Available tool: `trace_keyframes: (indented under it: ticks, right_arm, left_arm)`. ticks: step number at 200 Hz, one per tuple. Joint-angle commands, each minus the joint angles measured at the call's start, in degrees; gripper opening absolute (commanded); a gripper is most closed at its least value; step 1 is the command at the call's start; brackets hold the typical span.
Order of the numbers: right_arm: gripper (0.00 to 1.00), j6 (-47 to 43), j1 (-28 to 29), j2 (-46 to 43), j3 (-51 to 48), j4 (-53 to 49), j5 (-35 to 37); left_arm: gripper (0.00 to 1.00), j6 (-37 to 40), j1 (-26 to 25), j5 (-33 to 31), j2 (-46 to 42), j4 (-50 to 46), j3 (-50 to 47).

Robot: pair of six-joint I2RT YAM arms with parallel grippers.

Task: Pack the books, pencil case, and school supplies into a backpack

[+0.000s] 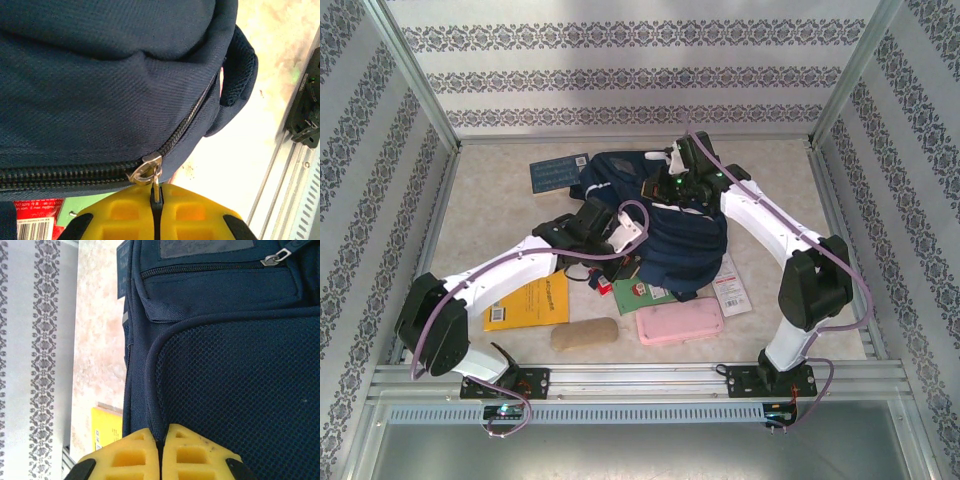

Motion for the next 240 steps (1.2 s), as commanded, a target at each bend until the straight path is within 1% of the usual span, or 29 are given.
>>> trace_keyframes:
  ticks: [1, 41, 54, 74, 94, 119, 162, 177, 192, 221, 240]
  right_arm:
    - [0.0, 8.19, -0.22, -1.94, -1.14, 6.77, 7.56]
    - [0.0, 14.65, 0.53, -4.26, -2.83, 7.82, 13.5]
    - [0.0, 16.57, 0.96, -4.93, -3.61, 7.92, 16.35]
    - [0.0, 20.18, 1.18, -5.65, -4.97, 8.92, 18.8]
    - [0.0, 22.79, 1.52, -5.92, -5.7, 10.3, 20.41]
    - [0.0, 23.19, 2.36, -5.58, -4.0, 10.37, 22.43]
    - [0.0, 25.66, 3.87, -3.76, -0.66, 10.16, 23.09]
    - [0.0, 24.76, 4.38, -3.64, 0.06, 10.32, 23.65]
    - [0.0, 22.56, 4.3, -3.68, 1.44, 8.18, 24.14]
    - [0.0, 14.58, 3.97, -5.91, 3.89, 2.55, 27.01]
    - [0.0, 8.57, 4.12, -8.32, 5.74, -3.06, 31.47]
  left_arm:
    - [0.03, -1.56, -2.25, 1.96, 0.3, 1.71, 3.1]
    - [0.03, -2.53, -3.46, -0.8, 1.49, 0.02, 6.02]
    - [0.04, -2.82, -4.28, -1.88, 2.09, -0.96, 7.13]
    - [0.04, -3.06, -5.95, -3.44, 2.71, -2.05, 8.54]
    - [0.06, -3.14, -7.67, -5.09, 2.95, -3.05, 9.92]
    - [0.08, -3.05, -9.08, -6.8, 3.15, -4.58, 12.05]
    - [0.06, -3.09, -9.81, -8.78, 4.12, -8.05, 15.68]
    - [0.04, -2.6, -9.9, -9.16, 4.43, -9.04, 16.43]
    - [0.0, -1.22, -9.9, -11.26, 4.1, -10.16, 16.53]
    - [0.0, 2.58, -9.65, -14.16, 2.5, -12.44, 17.37]
    - [0.0, 5.07, -9.47, -14.24, 0.12, -11.63, 17.44]
